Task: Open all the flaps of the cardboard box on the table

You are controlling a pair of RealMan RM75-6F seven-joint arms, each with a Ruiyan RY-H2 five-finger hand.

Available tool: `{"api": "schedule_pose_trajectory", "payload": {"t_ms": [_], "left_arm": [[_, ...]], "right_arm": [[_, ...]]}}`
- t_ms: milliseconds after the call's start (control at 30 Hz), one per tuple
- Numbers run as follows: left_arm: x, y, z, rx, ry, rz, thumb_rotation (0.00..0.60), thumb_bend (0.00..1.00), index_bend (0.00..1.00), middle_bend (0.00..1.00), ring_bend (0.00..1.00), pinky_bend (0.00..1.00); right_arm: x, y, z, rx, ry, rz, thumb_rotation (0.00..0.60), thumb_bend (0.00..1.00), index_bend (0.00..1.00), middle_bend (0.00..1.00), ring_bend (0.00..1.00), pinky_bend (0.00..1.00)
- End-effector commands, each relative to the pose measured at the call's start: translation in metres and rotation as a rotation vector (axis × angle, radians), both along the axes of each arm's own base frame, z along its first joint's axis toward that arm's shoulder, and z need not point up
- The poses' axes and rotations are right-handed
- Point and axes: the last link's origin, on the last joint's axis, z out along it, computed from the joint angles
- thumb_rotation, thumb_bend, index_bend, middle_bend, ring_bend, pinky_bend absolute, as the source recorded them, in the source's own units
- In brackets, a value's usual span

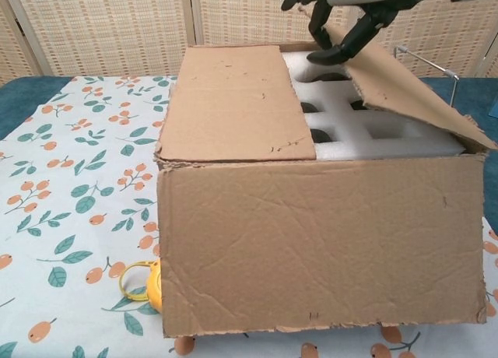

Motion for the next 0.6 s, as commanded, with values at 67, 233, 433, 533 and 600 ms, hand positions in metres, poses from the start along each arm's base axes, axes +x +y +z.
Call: {"api": "schedule_pose_trajectory", "payload": {"t_ms": [67,233,433,533,600], "left_arm": [[0.001,-0.001,-0.001,-0.002,0.002,-0.004,0.6,0.21,0.0,0.0,0.0,0.0],[0.003,-0.001,-0.001,-0.002,0.006,-0.01,0.6,0.21,0.0,0.0,0.0,0.0],[0.004,-0.001,-0.003,-0.008,0.01,-0.016,0.6,0.21,0.0,0.0,0.0,0.0],[0.005,-0.001,-0.005,-0.015,0.015,-0.019,0.6,0.21,0.0,0.0,0.0,0.0],[0.005,0.0,-0.006,-0.021,0.019,-0.021,0.6,0.21,0.0,0.0,0.0,0.0]], "right_arm": [[-0.005,0.009,0.021,-0.045,-0.023,-0.009,0.221,0.48,0.59,0.02,0.0,0.0],[-0.019,0.022,0.045,-0.097,-0.018,-0.035,0.22,0.48,0.59,0.02,0.0,0.0],[-0.038,0.044,0.077,-0.169,-0.001,-0.063,0.22,0.48,0.59,0.02,0.01,0.0],[-0.048,0.057,0.093,-0.214,0.012,-0.08,0.22,0.48,0.59,0.02,0.01,0.0],[-0.056,0.065,0.102,-0.236,0.013,-0.095,0.219,0.48,0.59,0.02,0.02,0.0]]}}
